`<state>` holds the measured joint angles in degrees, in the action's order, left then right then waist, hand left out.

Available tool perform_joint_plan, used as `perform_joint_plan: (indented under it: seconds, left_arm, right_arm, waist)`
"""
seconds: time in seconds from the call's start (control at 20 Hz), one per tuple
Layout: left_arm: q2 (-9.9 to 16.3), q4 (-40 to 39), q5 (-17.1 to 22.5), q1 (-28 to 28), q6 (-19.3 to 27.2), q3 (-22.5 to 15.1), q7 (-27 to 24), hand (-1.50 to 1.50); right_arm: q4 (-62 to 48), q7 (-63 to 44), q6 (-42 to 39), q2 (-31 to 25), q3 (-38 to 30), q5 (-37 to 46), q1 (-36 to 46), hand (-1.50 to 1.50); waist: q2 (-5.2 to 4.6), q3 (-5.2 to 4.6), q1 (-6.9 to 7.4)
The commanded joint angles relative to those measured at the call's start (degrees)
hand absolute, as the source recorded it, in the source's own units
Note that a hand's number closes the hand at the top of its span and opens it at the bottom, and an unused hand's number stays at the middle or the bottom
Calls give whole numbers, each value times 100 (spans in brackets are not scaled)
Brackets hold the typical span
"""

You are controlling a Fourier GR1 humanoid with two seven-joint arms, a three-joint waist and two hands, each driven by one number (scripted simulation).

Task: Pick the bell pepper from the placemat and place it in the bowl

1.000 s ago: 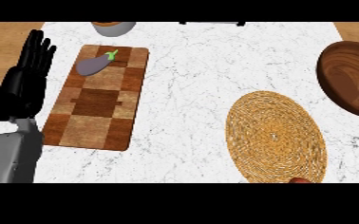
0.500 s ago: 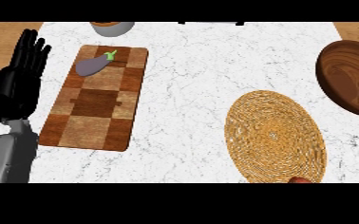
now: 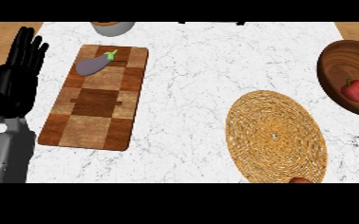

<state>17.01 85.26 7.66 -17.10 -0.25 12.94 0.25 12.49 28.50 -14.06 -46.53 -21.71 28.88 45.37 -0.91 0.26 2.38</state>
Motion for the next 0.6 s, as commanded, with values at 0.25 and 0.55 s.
perform_joint_plan:
  seconds: [0.25, 0.55]
  left_arm:
    - [74, -15, 36, 68, -95, 84, -142, 0]
    - [-127, 191, -45, 249, 42, -73, -11, 0]
  right_arm:
    - [-289, 317, 469, -504, -1196, -1044, 24, -150]
    - [-622, 380, 17, -1217, -1717, -1502, -597, -150]
  waist:
    - [-36, 11, 25]
    - [-32, 29, -41]
